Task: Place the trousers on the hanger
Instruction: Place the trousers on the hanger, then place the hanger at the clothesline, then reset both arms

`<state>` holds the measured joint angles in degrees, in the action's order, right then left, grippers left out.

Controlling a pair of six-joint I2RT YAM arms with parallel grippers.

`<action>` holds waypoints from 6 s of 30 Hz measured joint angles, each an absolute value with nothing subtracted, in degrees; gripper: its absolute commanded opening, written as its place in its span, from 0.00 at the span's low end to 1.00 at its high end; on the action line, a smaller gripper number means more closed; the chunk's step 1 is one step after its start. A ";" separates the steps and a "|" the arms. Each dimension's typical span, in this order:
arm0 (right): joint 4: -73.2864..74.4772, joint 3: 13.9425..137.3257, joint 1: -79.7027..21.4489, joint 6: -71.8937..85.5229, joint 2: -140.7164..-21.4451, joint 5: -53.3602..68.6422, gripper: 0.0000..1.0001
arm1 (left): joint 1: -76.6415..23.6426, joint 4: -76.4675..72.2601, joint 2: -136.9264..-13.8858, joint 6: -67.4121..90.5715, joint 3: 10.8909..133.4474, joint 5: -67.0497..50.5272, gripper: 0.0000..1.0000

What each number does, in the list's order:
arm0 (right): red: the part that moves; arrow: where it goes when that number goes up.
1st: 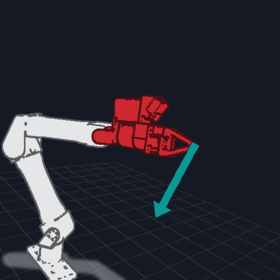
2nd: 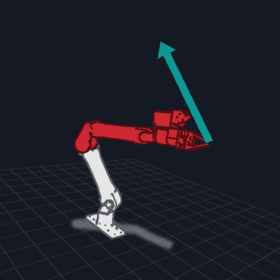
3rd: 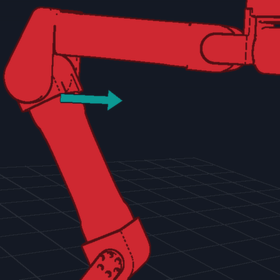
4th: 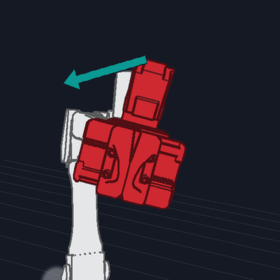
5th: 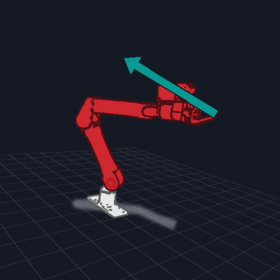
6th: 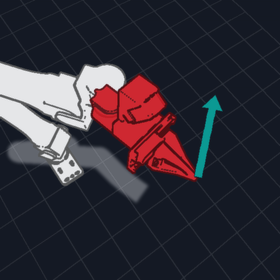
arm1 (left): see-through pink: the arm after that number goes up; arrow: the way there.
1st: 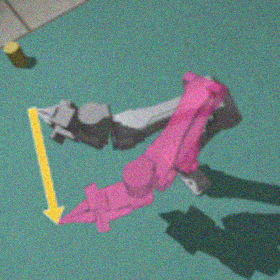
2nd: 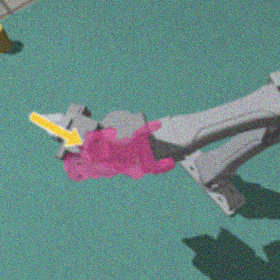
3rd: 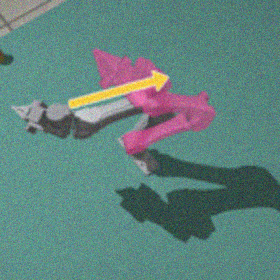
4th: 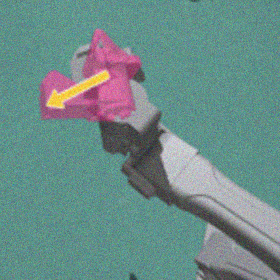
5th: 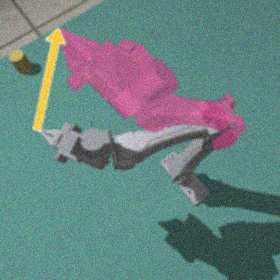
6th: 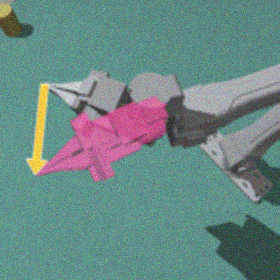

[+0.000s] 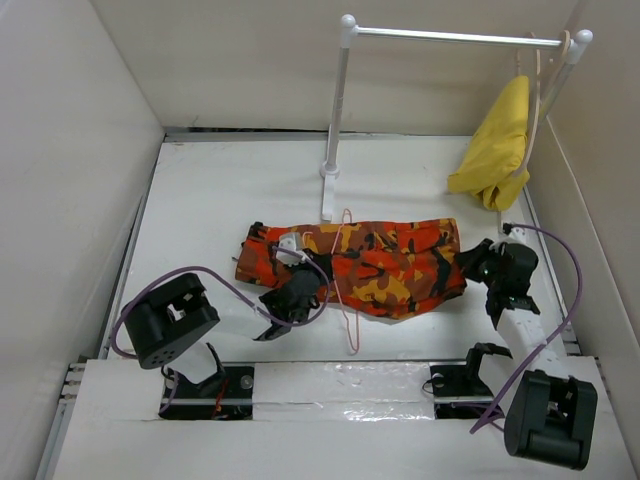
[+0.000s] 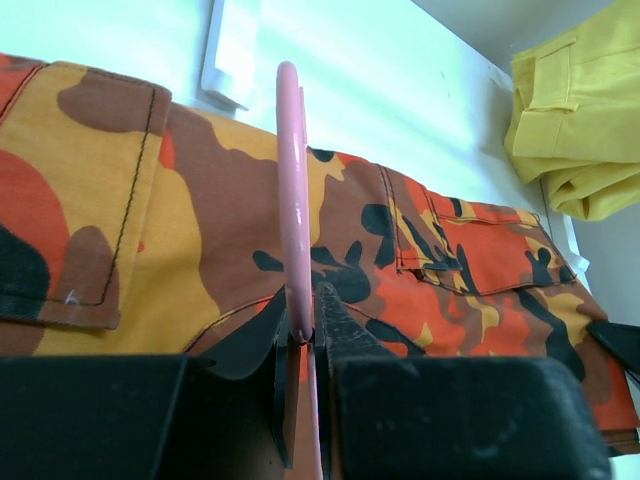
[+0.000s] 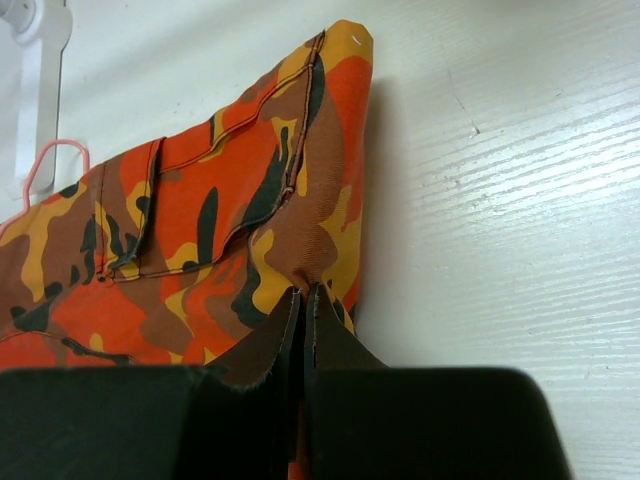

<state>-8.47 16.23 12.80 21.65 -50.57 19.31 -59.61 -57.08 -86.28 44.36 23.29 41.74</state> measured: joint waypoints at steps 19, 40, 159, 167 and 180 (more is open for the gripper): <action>-2.31 24.23 -7.44 18.52 -43.18 17.91 0.77 | -63.11 -38.35 -76.01 31.03 35.64 41.45 0.00; -6.57 32.99 -53.52 31.99 -43.03 -3.86 0.77 | -65.52 -17.65 -69.52 26.13 49.21 36.16 0.00; -11.31 70.85 -8.34 27.57 -78.94 26.28 1.00 | -56.14 -45.10 -64.79 13.85 28.03 30.17 0.62; -14.48 38.44 -17.96 24.12 -51.86 21.80 1.00 | -56.21 -43.90 -71.57 14.68 31.07 27.57 0.63; 8.58 13.69 -25.45 23.59 -6.46 14.35 1.00 | -61.54 -47.09 -73.60 23.97 24.67 25.04 0.61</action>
